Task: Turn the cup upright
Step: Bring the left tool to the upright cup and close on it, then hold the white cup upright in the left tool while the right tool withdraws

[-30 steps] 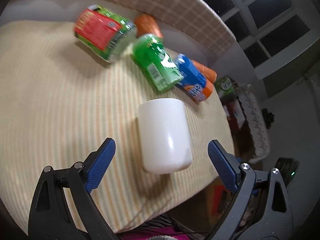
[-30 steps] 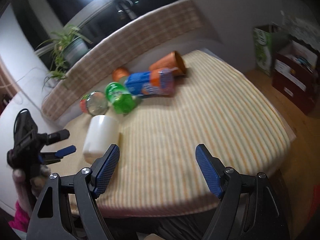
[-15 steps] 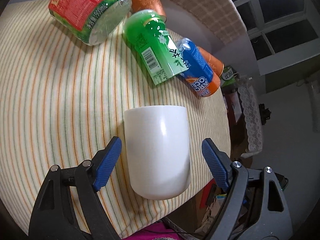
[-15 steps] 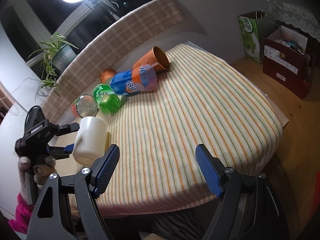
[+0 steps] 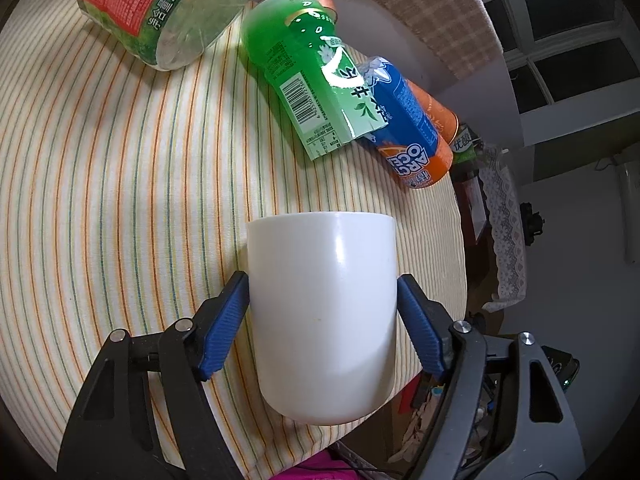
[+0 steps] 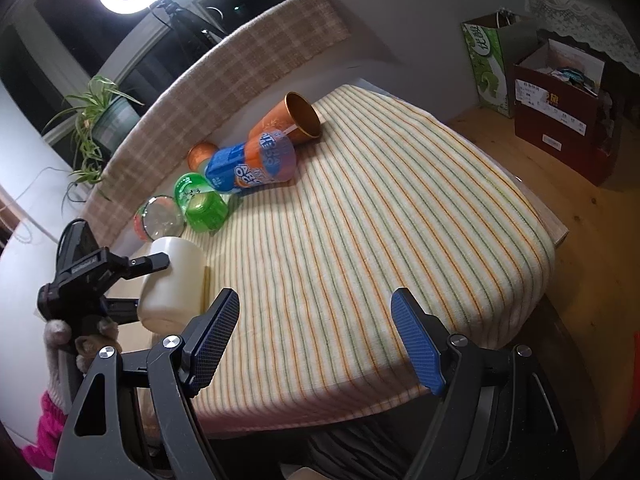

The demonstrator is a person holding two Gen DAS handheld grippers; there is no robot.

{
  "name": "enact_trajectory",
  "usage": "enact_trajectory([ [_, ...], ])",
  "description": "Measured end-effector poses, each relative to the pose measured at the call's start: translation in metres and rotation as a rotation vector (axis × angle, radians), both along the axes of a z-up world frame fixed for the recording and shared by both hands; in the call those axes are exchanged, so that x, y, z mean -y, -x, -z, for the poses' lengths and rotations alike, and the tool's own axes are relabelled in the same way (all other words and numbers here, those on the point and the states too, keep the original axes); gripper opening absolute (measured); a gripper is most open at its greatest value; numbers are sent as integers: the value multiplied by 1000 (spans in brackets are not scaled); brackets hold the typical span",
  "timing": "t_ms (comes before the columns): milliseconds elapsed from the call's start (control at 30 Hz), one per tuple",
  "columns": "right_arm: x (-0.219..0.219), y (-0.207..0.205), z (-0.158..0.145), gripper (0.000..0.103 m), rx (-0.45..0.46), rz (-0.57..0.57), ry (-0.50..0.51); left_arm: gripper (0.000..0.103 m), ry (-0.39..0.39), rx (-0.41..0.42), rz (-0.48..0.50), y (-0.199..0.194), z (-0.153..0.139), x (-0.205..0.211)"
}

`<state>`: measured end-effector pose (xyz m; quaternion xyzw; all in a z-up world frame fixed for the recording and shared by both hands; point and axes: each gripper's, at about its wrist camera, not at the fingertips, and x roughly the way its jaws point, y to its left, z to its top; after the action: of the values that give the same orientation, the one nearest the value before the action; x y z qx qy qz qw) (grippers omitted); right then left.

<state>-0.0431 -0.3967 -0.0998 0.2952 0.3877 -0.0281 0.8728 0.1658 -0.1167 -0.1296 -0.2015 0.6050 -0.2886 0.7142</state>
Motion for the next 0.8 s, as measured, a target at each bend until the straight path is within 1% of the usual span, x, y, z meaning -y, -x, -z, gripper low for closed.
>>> enact_trajectory([
  [167, -7, -4, -1, 78, 1, -25, -3, 76, -31, 65, -9, 9, -9, -1],
  [533, -21, -8, 1, 78, -7, -58, -2, 76, -121, 279, -52, 33, -40, -20],
  [800, -28, -7, -3, 78, 1, -72, 11, 76, -229, 432, -72, 49, -52, -18],
])
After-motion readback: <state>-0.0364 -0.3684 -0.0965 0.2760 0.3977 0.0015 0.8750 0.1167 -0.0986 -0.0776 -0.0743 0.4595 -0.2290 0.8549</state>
